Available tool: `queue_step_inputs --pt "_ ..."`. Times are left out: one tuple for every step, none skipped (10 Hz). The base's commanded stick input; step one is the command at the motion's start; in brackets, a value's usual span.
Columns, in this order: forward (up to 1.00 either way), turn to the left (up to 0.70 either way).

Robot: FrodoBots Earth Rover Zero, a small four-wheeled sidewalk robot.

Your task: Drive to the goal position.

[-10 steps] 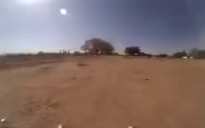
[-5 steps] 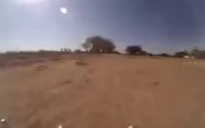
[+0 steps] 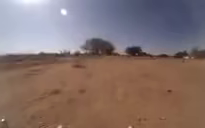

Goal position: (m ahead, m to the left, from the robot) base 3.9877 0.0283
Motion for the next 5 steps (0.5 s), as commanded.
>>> queue_step_inputs --pt "1.0 0.0" --pt "1.0 0.0" --pt "1.0 0.0" --pt "1.0 0.0" --pt "1.0 0.0"
